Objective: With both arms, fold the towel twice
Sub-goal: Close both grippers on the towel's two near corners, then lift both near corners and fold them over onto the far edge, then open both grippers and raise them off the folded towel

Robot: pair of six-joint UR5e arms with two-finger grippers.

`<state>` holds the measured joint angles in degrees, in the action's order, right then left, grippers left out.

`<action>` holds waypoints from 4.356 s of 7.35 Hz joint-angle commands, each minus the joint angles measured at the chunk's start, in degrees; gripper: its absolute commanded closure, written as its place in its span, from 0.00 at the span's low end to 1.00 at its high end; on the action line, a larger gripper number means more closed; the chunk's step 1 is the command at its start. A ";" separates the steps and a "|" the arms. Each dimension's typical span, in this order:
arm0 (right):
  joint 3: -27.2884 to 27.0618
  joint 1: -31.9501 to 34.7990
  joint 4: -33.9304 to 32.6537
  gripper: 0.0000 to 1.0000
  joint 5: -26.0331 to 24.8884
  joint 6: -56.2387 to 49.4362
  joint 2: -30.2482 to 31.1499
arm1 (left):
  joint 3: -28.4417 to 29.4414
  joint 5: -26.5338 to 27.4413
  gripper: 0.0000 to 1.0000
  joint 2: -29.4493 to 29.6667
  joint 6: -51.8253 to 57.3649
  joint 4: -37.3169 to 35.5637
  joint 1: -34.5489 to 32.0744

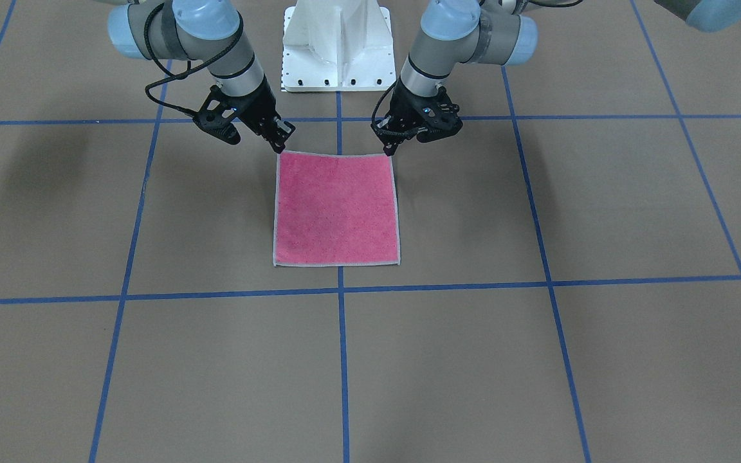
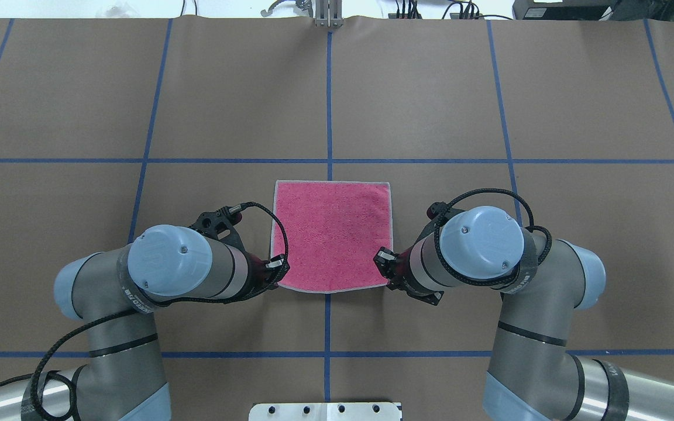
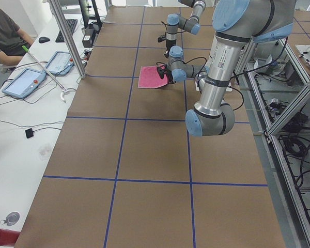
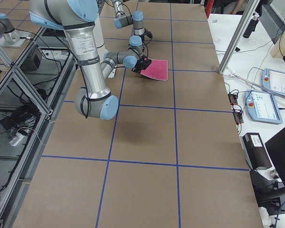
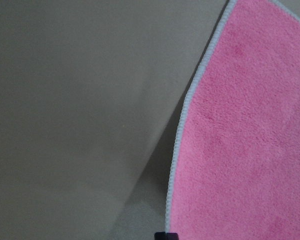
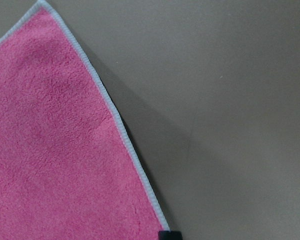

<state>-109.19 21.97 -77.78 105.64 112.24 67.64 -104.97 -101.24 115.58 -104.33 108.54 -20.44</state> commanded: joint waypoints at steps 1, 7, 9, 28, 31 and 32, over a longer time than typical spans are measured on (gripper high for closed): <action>-0.41 -0.26 -0.01 1.00 0.00 0.00 0.39 | 0.03 -0.01 1.00 0.09 0.00 0.00 0.05; 1.34 6.84 0.17 1.00 4.37 -0.70 -0.83 | 0.82 -0.01 1.00 2.27 0.70 0.18 -5.29; 5.98 9.31 0.34 1.00 5.71 -0.35 -4.87 | 3.97 -0.01 1.00 5.69 0.09 0.44 -7.15; 22.61 15.30 2.63 1.00 7.91 -0.97 -14.55 | 19.28 -0.01 1.00 10.55 0.70 7.30 -12.17; 23.05 15.47 2.54 0.82 7.82 -0.70 -14.64 | 19.28 -0.01 0.63 10.55 0.70 7.30 -12.34; 23.66 15.56 2.63 0.71 7.82 -0.79 -15.16 | 19.28 -0.01 0.41 10.63 0.62 7.30 -12.34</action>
<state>-86.13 37.40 -75.21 113.48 111.51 52.89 -85.70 -101.25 126.15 -103.65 115.83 -32.76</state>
